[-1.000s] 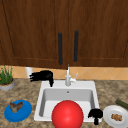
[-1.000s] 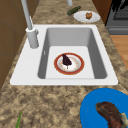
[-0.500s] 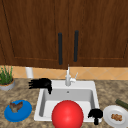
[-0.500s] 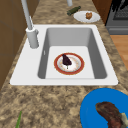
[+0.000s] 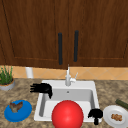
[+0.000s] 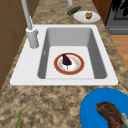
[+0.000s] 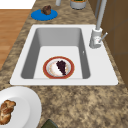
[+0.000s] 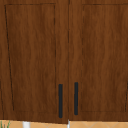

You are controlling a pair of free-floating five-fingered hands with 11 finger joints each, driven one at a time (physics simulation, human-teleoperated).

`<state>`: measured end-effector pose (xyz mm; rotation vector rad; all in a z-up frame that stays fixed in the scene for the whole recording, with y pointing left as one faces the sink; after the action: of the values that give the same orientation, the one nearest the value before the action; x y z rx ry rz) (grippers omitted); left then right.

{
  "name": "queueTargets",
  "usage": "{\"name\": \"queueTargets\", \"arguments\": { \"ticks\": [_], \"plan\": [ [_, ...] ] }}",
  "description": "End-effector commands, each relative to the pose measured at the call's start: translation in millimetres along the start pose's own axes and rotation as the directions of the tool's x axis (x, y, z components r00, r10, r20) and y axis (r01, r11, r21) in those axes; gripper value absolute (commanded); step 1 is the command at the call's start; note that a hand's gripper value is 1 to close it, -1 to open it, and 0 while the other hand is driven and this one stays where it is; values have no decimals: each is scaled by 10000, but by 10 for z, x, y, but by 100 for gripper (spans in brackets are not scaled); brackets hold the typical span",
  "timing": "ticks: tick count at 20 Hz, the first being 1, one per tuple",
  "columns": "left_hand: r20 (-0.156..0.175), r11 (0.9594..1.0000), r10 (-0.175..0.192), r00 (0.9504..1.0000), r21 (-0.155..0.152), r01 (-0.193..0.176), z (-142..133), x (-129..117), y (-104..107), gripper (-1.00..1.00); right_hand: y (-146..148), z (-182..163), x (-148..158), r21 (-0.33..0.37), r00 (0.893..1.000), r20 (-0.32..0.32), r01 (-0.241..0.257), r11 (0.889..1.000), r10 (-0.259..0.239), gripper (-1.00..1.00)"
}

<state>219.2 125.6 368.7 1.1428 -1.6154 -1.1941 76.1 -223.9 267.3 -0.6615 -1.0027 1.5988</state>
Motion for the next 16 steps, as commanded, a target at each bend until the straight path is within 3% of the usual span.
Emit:
{"name": "queueTargets", "arguments": {
  "ticks": [1, 7, 8, 9, 16],
  "plan": [
    [1203, 9995, 291, 9923, -131, -277, -2, -56, -186, -100, 0, 0, 0, 0, 10000, 0, 0, 10000, 0, 0],
    [1663, 9995, 317, 9856, -91, -306, 4, -208, -337, -100, 0, 0, 0, 0, 10000, 0, 0, 10000, 0, 0],
    [1429, 9983, 414, 9889, -475, -349, 8, -281, -316, -100, 0, 0, 0, 0, 10000, 0, 0, 10000, 0, 0],
    [1388, 9970, 485, 9891, -658, -397, 16, -318, -317, -100, 0, 0, 0, 0, 10000, 0, 0, 10000, 0, 0],
    [1606, 9976, 547, 9855, -497, -473, 0, -521, -305, -100, 0, 0, 0, 0, 10000, 0, 0, 10000, 0, 0]
  ]
}}
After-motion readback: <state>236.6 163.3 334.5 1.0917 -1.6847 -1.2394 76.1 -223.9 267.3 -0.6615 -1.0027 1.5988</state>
